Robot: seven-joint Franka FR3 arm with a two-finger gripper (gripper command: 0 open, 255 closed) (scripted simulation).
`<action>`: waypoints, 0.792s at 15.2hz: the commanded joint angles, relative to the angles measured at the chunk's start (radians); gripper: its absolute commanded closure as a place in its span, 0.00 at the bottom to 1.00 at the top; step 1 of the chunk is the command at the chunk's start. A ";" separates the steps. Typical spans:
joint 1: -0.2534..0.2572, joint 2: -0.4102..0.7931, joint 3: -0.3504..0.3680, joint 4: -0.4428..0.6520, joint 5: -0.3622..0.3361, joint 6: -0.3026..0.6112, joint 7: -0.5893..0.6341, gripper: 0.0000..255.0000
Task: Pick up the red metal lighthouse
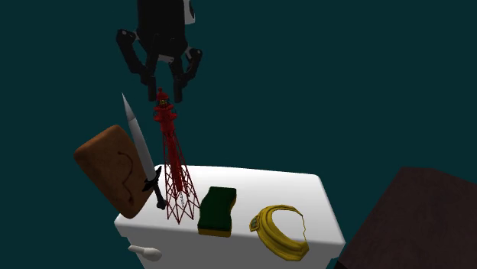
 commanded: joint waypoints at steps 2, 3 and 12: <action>0.002 -0.001 0.002 0.039 0.000 -0.037 0.014 1.00; 0.003 0.000 0.003 0.054 0.000 -0.050 0.019 1.00; 0.021 0.036 0.009 0.233 -0.005 -0.182 0.070 1.00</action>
